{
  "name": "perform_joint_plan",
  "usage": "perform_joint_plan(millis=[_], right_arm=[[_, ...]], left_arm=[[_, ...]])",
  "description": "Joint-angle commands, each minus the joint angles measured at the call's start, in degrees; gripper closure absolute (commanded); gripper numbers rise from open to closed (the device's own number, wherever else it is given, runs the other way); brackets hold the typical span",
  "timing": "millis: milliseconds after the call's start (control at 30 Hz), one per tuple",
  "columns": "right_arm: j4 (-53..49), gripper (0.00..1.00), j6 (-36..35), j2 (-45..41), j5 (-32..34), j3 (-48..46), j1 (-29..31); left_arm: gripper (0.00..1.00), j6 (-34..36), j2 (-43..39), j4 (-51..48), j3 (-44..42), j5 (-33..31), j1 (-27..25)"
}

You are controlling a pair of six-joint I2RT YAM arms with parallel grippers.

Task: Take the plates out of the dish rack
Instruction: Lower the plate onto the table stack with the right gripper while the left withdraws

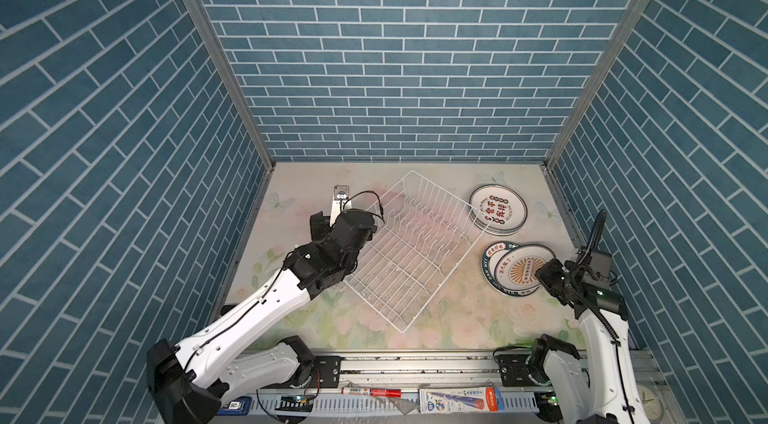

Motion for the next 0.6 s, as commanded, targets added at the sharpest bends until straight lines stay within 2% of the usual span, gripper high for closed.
perform_joint_plan(millis=[0,233,433,567], right_arm=[[0.7,0.96,-1.6,0.5,0.3,-1.4,-0.2],[0.6,0.70,-1.9,1.4,0.6,-1.6,-0.2],[0.4,0.61,-2.1,2.6,1.0,-1.5,-0.2],[0.8,0.59,-2.1,3.2,0.7,-1.7,-0.1]], left_arm=[[0.01,0.2,-1.5,1.3,-1.4,-2.4,0.3],[0.01,1.3,-1.2,1.1,-1.7,-1.7,0.3],[0.00,1.7,-1.2,1.8,-2.0,-0.9,0.3],[0.01,1.9,-1.1,2.3,-2.1,-0.6,0.3]])
